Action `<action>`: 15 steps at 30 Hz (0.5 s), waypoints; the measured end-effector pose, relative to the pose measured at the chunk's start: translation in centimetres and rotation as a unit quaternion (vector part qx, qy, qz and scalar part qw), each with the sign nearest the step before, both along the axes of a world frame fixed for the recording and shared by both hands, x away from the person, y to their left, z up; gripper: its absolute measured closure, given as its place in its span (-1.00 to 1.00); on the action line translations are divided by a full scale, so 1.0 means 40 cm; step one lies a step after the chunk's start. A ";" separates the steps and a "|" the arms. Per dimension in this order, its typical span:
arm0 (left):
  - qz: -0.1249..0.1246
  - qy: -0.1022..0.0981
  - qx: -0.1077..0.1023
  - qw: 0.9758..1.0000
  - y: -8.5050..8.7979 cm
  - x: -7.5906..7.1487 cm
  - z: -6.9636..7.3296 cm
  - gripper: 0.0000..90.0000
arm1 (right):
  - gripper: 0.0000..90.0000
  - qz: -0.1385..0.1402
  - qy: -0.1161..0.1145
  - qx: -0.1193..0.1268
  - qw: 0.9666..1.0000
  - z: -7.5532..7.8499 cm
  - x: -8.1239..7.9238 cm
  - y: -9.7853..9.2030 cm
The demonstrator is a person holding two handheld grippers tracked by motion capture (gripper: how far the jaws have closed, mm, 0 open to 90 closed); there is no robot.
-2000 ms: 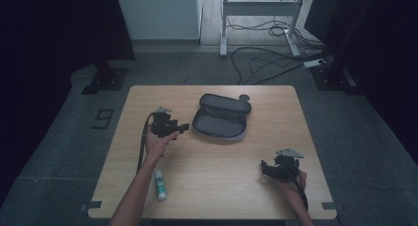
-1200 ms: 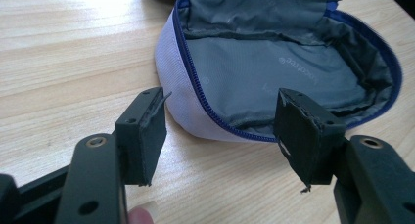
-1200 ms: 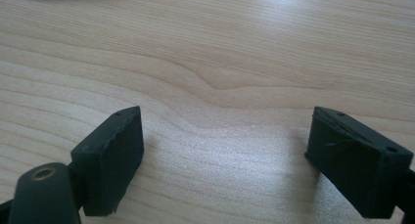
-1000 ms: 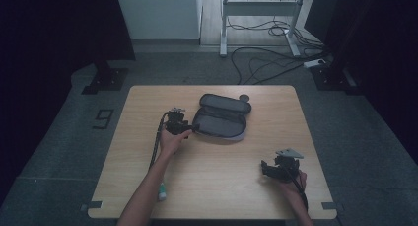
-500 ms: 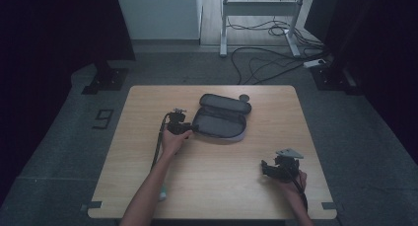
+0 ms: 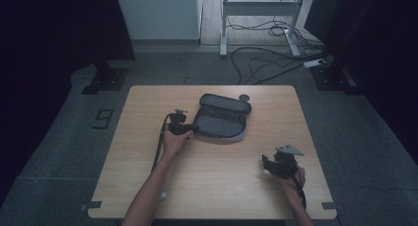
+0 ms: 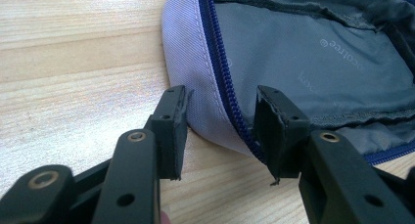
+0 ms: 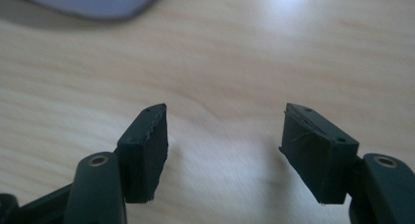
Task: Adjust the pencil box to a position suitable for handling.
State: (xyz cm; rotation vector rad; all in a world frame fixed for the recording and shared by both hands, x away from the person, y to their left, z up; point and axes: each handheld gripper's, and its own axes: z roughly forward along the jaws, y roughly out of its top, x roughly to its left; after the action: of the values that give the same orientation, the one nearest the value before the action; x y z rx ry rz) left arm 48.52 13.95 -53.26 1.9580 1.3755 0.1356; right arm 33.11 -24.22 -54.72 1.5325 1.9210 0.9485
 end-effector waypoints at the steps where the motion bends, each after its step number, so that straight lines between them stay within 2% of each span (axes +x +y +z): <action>1: 0.000 0.000 0.000 1.000 0.000 0.000 0.000 0.25 | -0.26 0.000 0.000 0.000 1.000 0.000 0.000 0.000; 2: 0.000 0.000 0.000 1.000 0.000 0.000 0.000 0.25 | -0.25 0.010 -0.008 0.012 1.000 0.019 0.012 0.013; 8: 0.001 0.003 0.002 1.000 -0.001 -0.001 -0.001 0.25 | -0.25 0.028 -0.021 0.020 0.999 0.058 0.055 0.054; 15: 0.003 0.006 0.000 1.000 -0.001 0.000 -0.002 0.25 | -0.24 0.030 -0.025 0.024 0.999 0.074 0.095 0.084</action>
State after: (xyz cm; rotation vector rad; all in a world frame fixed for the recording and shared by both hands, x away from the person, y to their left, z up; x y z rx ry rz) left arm 48.53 13.92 -53.36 1.9566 1.3896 0.1268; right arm 36.90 -20.87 -51.75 1.4709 1.9329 1.0559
